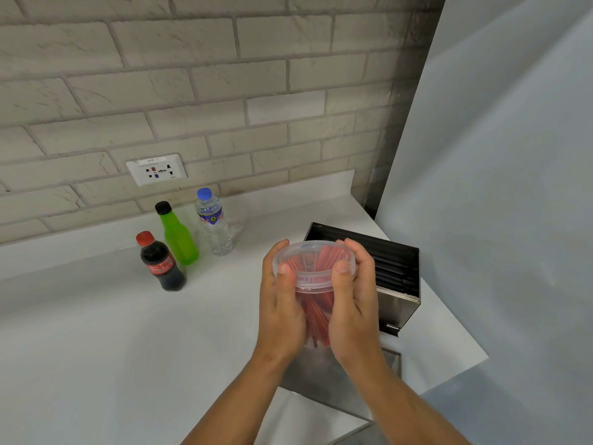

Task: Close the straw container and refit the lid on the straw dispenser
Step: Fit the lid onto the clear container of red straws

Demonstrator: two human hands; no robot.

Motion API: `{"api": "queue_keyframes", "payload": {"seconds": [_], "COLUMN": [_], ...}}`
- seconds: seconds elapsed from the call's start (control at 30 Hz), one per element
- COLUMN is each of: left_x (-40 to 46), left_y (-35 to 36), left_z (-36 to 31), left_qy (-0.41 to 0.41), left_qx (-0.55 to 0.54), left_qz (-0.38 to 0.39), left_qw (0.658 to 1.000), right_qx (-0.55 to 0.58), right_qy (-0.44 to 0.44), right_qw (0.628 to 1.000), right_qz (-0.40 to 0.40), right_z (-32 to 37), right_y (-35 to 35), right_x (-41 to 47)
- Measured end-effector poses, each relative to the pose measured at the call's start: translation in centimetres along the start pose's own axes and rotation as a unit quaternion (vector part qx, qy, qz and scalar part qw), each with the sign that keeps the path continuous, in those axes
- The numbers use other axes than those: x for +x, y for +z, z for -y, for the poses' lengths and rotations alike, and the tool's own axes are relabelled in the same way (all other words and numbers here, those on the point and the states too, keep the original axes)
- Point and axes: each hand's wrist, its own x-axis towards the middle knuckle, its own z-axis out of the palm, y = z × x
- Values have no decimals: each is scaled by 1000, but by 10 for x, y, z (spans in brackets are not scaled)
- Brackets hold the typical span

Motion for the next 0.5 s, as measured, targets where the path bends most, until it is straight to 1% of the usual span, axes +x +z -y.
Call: {"api": "queue_keyframes", "payload": {"seconds": [0.07, 0.13, 0.2, 0.27, 0.33, 0.37, 0.43, 0.5], "left_x": [9, 18, 23, 24, 23, 22, 21, 20], "left_y": [-10, -23, -34, -40, -41, -40, -36, -32], "left_z": [-1, -2, -4, -4, -5, -5, -2, 1], "left_qy": [-14, -19, -23, -39, -61, -75, -88, -111], "left_qx": [-4, 19, 53, 75, 83, 77, 72, 73], "left_qz": [24, 70, 123, 173, 201, 196, 161, 114], "left_qw": [1000, 997, 991, 981, 974, 975, 980, 985], "right_qx": [-28, -101, -193, -258, -272, -278, -290, -269], "right_qy": [11, 17, 15, 6, -6, -18, -45, -59], "right_qw": [998, 986, 954, 923, 915, 917, 924, 940], "right_qz": [53, 132, 227, 287, 299, 287, 246, 201], "right_z": [3, 8, 16, 20, 18, 16, 11, 10], "right_y": [-10, -26, -40, -47, -47, -47, -50, -52], "right_x": [7, 17, 26, 30, 31, 31, 32, 33]}}
